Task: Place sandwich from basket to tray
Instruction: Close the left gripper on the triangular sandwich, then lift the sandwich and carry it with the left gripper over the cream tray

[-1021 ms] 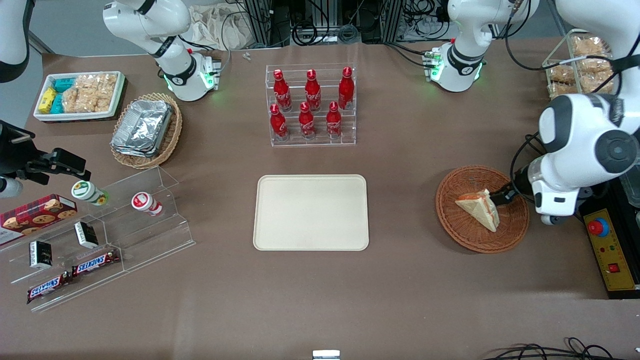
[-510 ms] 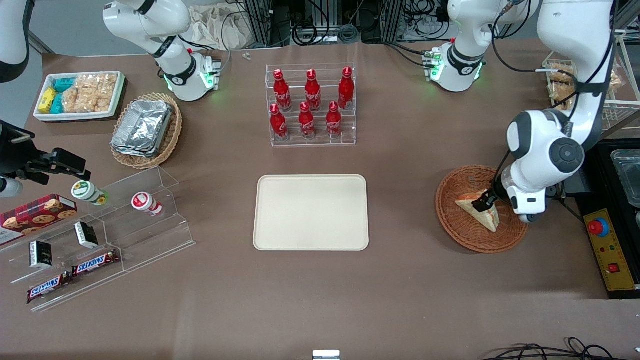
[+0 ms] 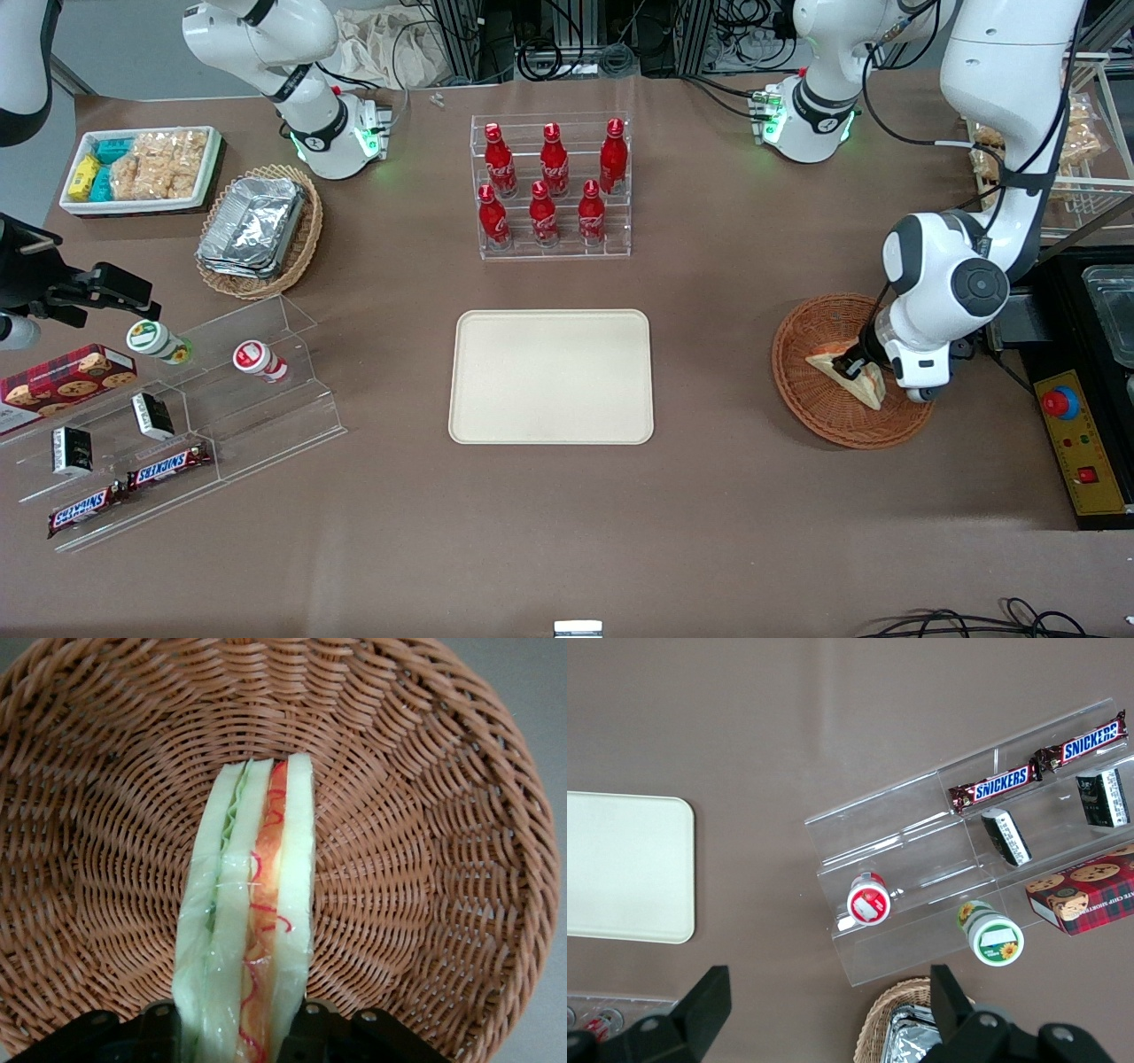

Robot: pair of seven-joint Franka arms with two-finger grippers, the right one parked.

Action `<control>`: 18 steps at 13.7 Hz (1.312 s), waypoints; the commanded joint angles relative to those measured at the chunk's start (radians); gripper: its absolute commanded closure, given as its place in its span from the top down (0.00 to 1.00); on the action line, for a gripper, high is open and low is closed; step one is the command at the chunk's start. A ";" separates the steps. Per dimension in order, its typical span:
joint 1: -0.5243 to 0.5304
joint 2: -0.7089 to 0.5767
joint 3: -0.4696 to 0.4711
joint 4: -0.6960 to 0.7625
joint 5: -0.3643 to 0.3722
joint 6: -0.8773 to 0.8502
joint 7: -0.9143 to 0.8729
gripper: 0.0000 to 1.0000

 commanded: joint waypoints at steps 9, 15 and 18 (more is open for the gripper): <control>-0.010 -0.204 -0.102 0.402 -0.006 -0.776 0.347 0.00; -0.012 -0.169 -0.291 0.478 -0.109 -0.781 0.458 0.00; -0.016 -0.077 -0.415 0.472 -0.096 -0.674 0.452 0.00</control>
